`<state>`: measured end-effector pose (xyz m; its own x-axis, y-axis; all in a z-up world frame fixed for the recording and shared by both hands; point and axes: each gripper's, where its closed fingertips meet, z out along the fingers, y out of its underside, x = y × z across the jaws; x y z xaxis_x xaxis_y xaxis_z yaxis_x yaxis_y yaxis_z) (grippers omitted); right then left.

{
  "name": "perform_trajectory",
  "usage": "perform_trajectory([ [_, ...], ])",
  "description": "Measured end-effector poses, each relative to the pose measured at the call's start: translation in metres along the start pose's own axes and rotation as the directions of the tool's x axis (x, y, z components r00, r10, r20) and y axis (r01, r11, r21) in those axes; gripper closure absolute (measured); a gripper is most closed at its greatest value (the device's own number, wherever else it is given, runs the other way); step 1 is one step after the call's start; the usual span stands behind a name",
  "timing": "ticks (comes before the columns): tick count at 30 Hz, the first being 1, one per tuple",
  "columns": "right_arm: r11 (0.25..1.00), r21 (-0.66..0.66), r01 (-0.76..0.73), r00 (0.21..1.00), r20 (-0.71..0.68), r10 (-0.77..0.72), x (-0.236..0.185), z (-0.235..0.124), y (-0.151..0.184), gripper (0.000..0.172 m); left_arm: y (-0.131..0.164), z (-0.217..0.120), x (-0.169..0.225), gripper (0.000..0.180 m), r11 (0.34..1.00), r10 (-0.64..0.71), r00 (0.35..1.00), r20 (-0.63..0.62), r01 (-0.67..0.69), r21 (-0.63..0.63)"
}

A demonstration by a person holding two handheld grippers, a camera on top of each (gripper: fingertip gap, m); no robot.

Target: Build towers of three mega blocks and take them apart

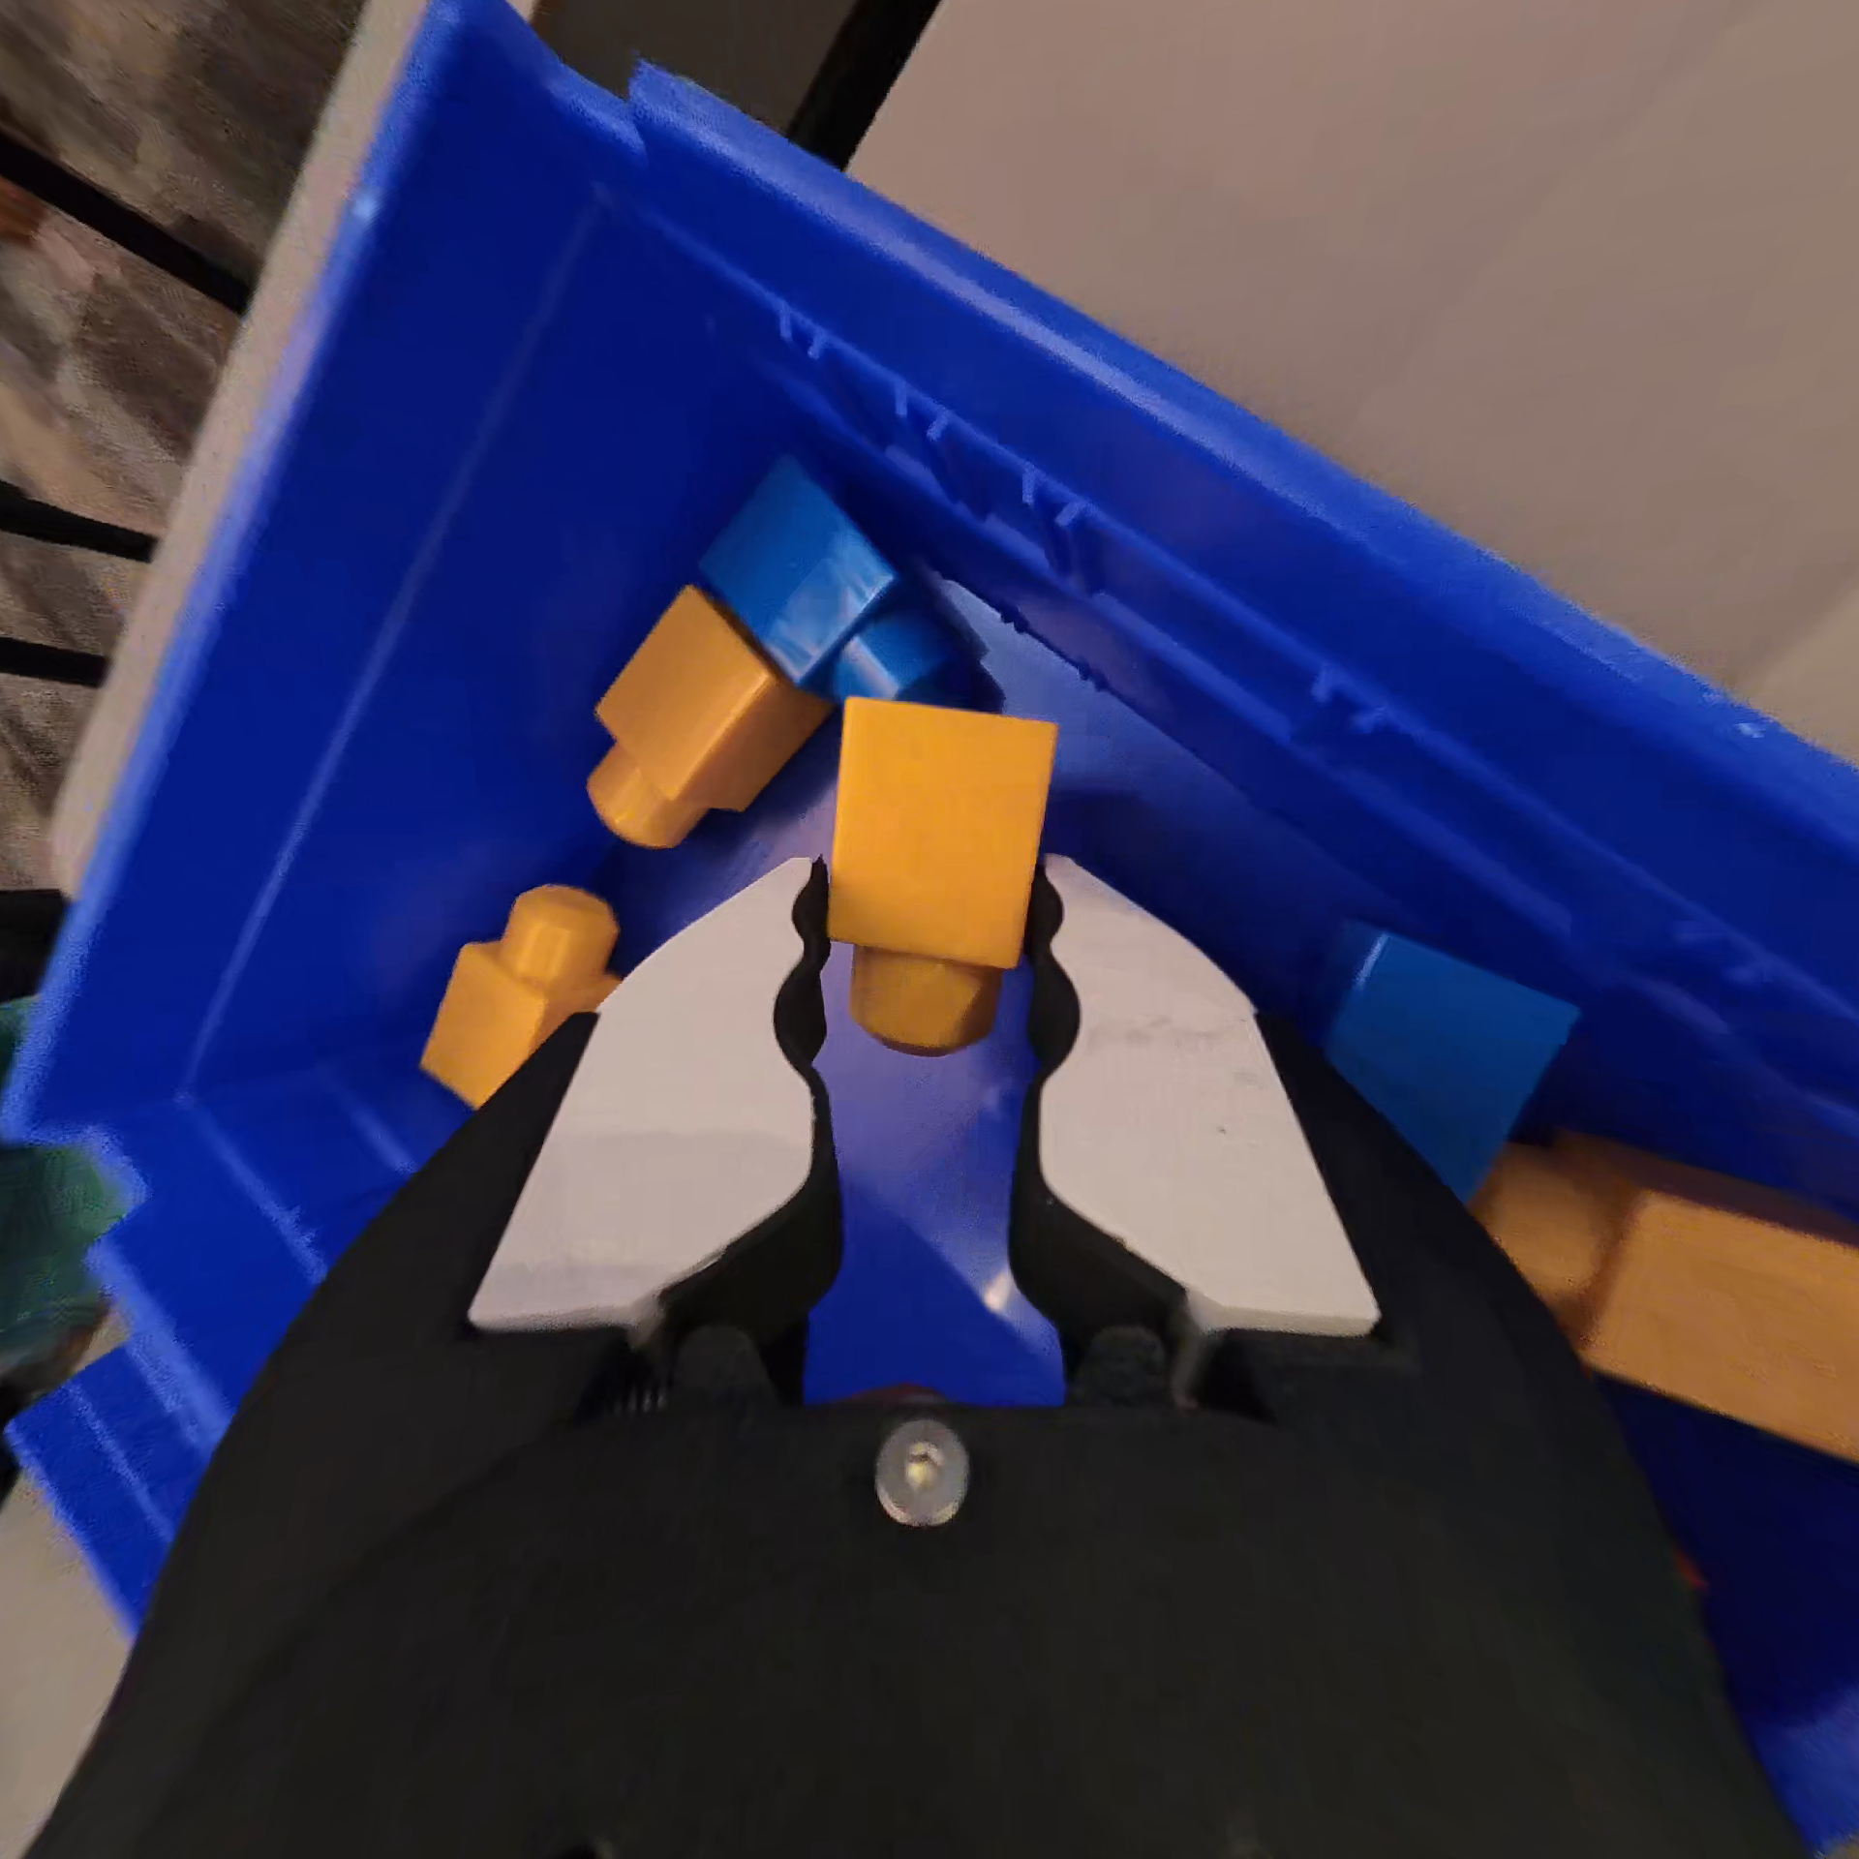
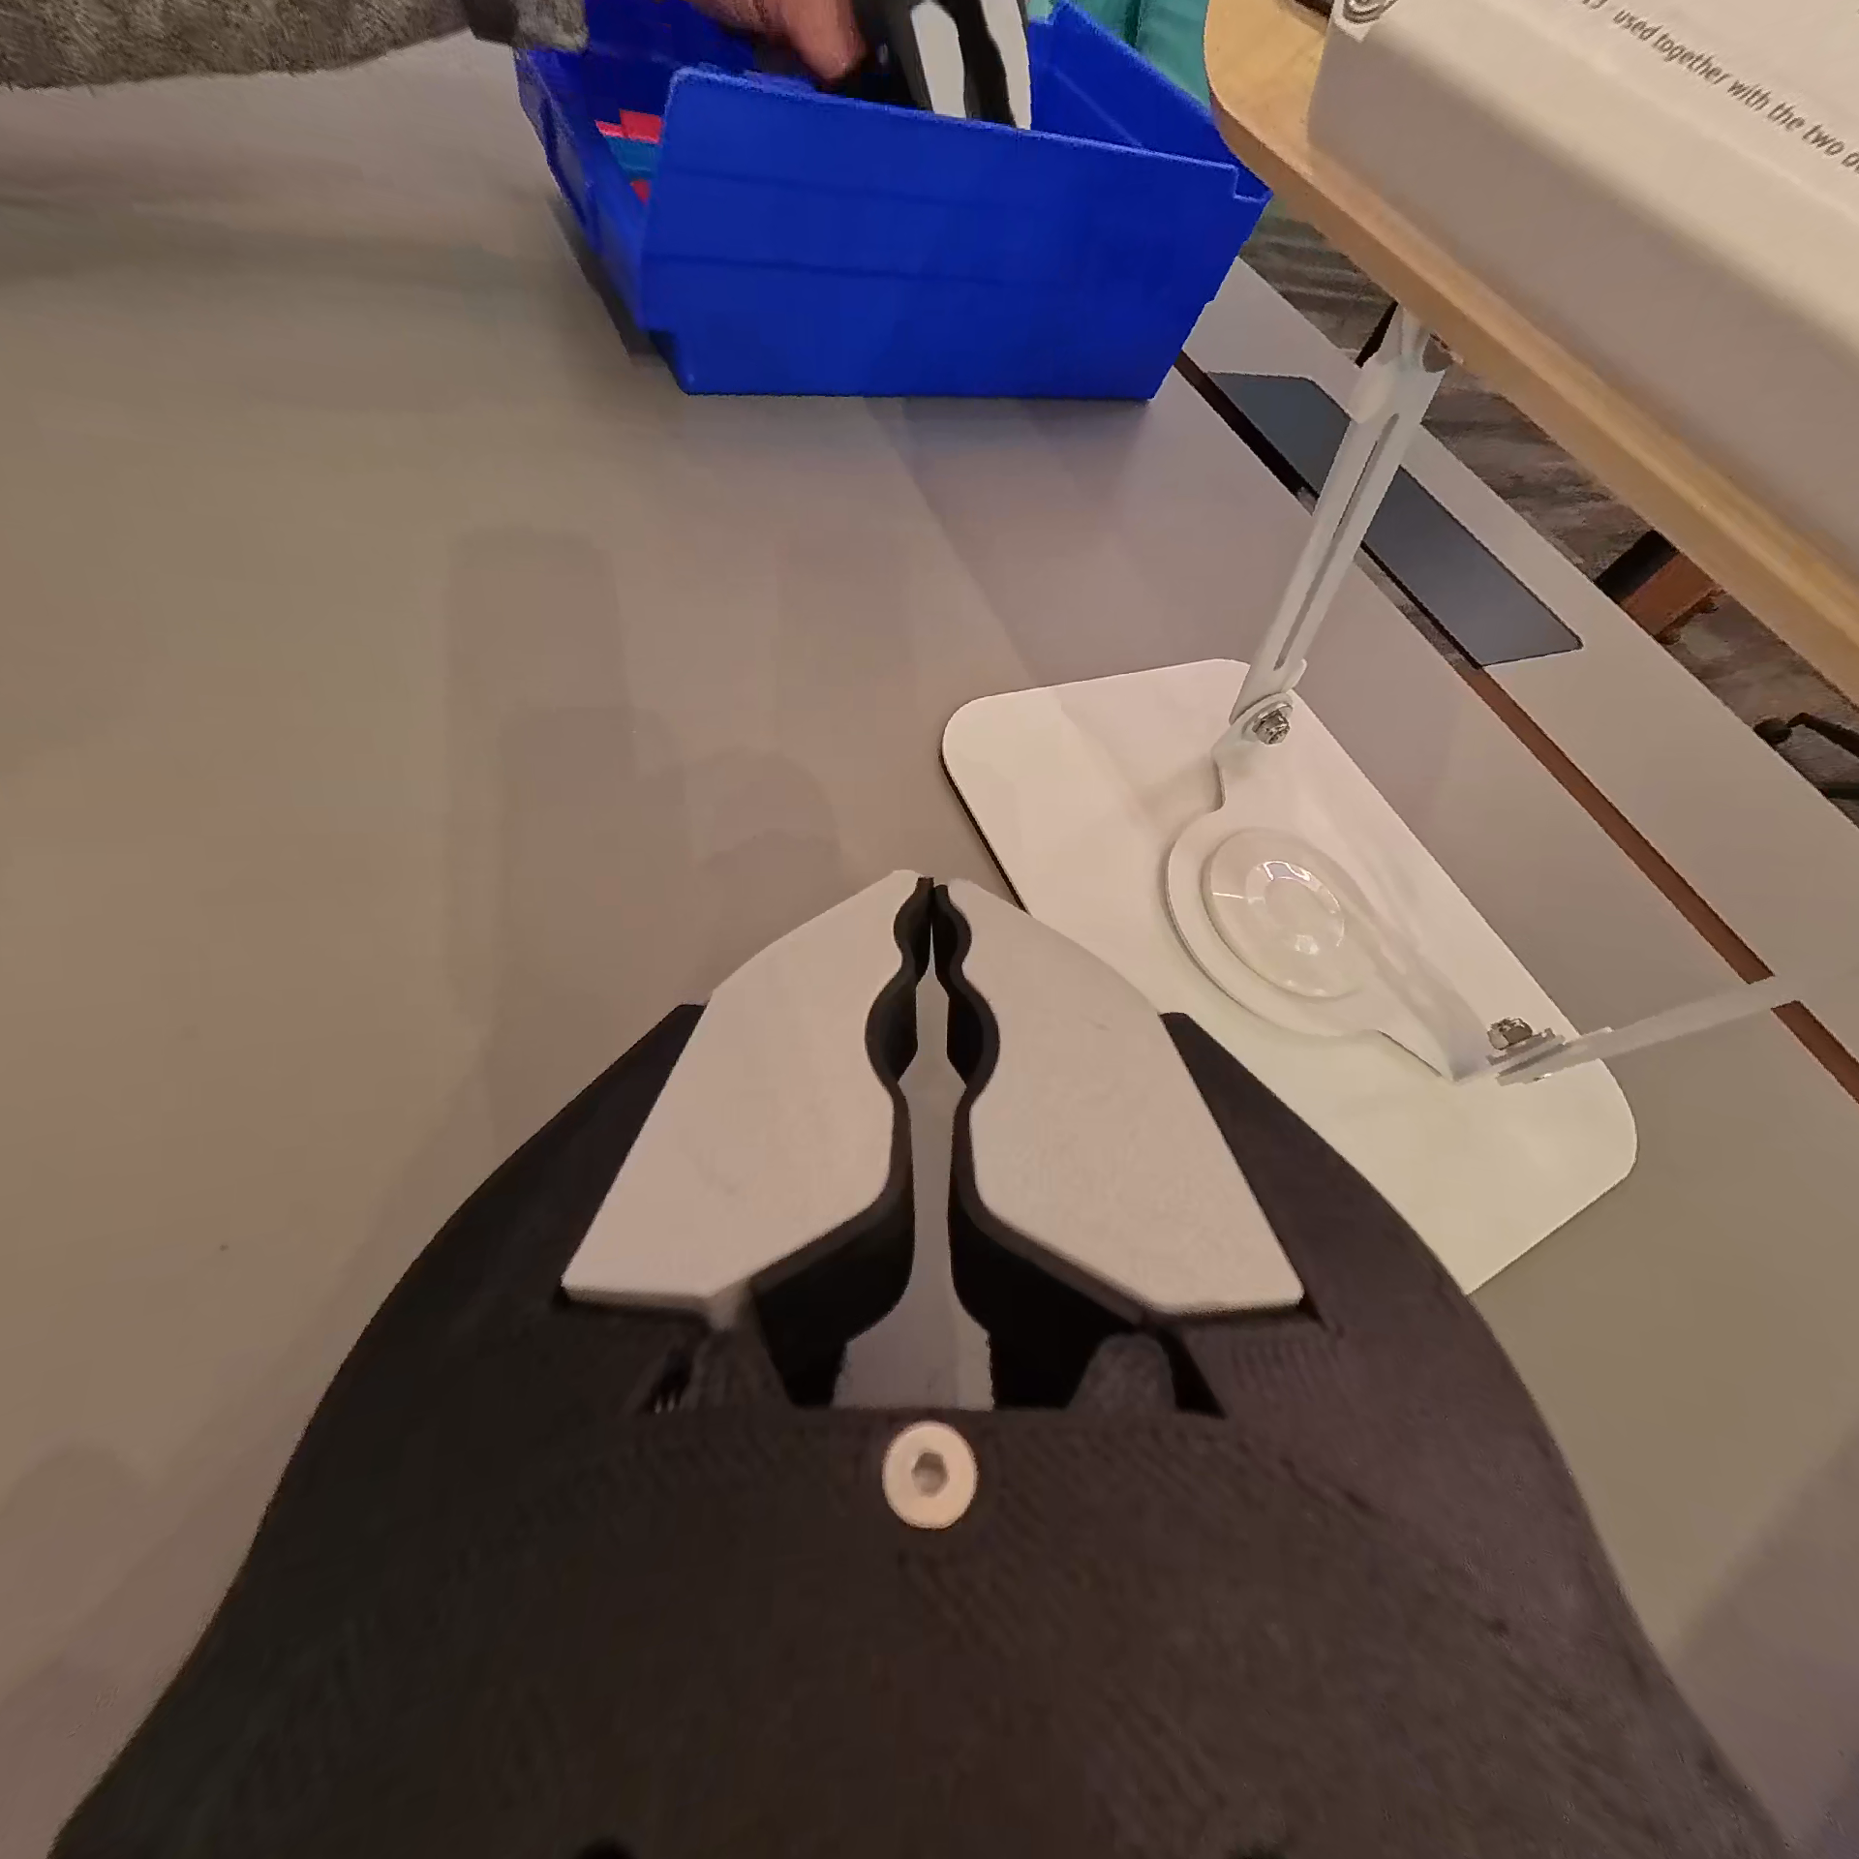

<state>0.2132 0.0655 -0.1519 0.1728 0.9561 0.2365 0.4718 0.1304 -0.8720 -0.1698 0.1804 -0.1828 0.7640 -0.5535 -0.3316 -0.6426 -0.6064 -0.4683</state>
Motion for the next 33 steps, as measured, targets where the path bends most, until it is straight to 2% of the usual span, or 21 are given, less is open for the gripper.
perform_trajectory([
  [5, 1.000, 0.002, 0.009, 1.000, 0.008, -0.009, -0.003, 0.000, -0.001, 0.172, -0.009, -0.057, -0.002, 0.144, 0.993, -0.031, 0.999, 0.043, 0.026, 0.111],
  [8, 1.000, 0.003, 0.015, 1.000, 0.011, -0.015, -0.004, 0.000, -0.002, 0.172, -0.018, -0.095, 0.017, 0.144, 0.983, -0.016, 1.000, 0.023, 0.011, 0.182],
  [11, 1.000, 0.010, 0.012, 1.000, 0.016, -0.012, -0.005, -0.001, -0.003, 0.172, -0.031, -0.132, 0.049, 0.144, 0.969, 0.033, 0.999, 0.008, -0.034, 0.245],
  [15, 1.000, 0.004, 0.019, 1.000, 0.019, -0.019, -0.006, 0.000, -0.003, 0.172, -0.052, -0.159, 0.121, 0.144, 0.938, 0.126, 0.986, -0.110, -0.082, 0.337],
  [18, 1.000, 0.007, 0.014, 1.000, 0.017, -0.014, -0.005, -0.001, -0.002, 0.172, -0.063, -0.153, 0.191, 0.144, 0.926, 0.221, 0.945, -0.240, -0.126, 0.357],
  [21, 1.000, 0.009, 0.009, 1.000, 0.009, -0.009, -0.003, -0.003, -0.002, 0.172, -0.063, -0.127, 0.255, 0.144, 0.931, 0.298, 0.897, -0.326, -0.197, 0.308],
  [24, 1.000, 0.010, 0.002, 1.000, 0.010, -0.002, -0.002, -0.003, -0.001, 0.172, -0.057, -0.099, 0.301, 0.144, 0.928, 0.355, 0.849, -0.391, -0.269, 0.257],
  [27, 1.000, 0.005, 0.004, 1.000, 0.016, -0.004, -0.003, -0.003, 0.000, 0.172, -0.051, -0.083, 0.325, 0.144, 0.926, 0.377, 0.821, -0.428, -0.317, 0.207],
  [33, 1.000, 0.004, 0.011, 1.000, 0.024, -0.011, -0.005, -0.003, -0.001, 0.172, -0.042, -0.073, 0.350, 0.143, 0.917, 0.395, 0.761, -0.514, -0.357, 0.177],
])
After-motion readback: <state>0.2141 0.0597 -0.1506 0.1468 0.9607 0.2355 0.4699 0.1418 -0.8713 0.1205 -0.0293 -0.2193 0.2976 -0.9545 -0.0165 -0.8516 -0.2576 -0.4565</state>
